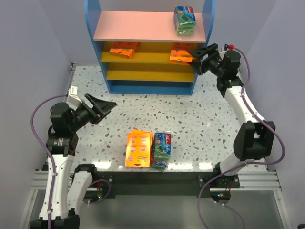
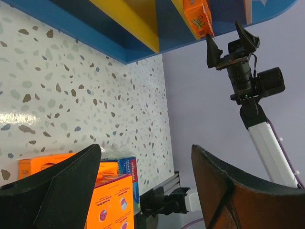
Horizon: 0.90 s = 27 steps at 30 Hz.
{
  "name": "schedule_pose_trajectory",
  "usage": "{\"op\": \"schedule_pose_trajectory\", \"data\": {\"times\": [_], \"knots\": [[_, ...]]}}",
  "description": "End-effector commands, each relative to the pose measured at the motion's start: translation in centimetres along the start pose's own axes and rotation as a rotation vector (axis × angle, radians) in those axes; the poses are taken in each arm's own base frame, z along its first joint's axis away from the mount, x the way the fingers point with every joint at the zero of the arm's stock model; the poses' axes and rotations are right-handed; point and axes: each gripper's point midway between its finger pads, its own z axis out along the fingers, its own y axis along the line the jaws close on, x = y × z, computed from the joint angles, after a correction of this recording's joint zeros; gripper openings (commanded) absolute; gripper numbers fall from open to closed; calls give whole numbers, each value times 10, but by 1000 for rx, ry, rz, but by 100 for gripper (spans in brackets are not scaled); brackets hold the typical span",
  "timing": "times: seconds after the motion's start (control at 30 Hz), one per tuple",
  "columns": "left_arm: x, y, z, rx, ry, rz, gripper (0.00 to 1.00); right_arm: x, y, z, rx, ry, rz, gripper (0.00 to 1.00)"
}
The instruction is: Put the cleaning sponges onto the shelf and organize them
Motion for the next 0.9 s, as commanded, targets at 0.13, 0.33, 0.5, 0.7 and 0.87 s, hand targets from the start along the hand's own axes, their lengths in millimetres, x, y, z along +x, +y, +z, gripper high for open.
{"op": "schedule_pose_trajectory", "data": {"times": [0.13, 0.33, 0.5, 0.7, 0.87], "knots": [[8, 2, 0, 19, 26, -3, 81, 32, 43, -53, -100, 43, -76, 81], [15, 21, 2, -40, 44, -29, 81, 110, 13, -109, 49, 259, -250, 82], [20, 31, 7, -46, 61, -57, 80, 222, -49, -172, 226, 567, -318, 80], [22, 38, 12, -55, 75, -68, 78, 307, -81, -261, 247, 800, -245, 76], [24, 46, 15, -66, 74, -86, 77, 336, -80, -302, 258, 868, -180, 75]]}}
